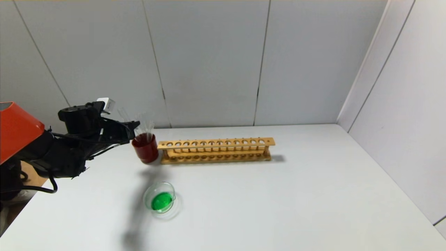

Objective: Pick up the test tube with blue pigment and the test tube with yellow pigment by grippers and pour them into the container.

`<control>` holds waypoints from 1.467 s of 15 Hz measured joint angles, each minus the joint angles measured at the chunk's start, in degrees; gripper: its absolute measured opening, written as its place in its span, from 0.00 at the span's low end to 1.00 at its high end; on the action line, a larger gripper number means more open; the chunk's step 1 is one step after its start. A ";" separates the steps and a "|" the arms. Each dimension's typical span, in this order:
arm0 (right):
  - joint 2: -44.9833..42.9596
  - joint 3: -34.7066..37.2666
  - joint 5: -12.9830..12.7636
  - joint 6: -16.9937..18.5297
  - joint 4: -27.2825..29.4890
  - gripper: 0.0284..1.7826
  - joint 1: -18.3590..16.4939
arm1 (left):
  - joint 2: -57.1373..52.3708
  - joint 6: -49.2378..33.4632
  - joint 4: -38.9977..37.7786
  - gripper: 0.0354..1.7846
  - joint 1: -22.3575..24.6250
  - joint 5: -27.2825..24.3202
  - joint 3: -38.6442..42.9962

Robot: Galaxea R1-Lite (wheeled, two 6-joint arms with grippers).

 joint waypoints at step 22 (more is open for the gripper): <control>0.00 0.00 0.00 0.00 0.00 0.98 0.00 | -27.12 1.99 14.36 0.98 0.13 2.91 3.08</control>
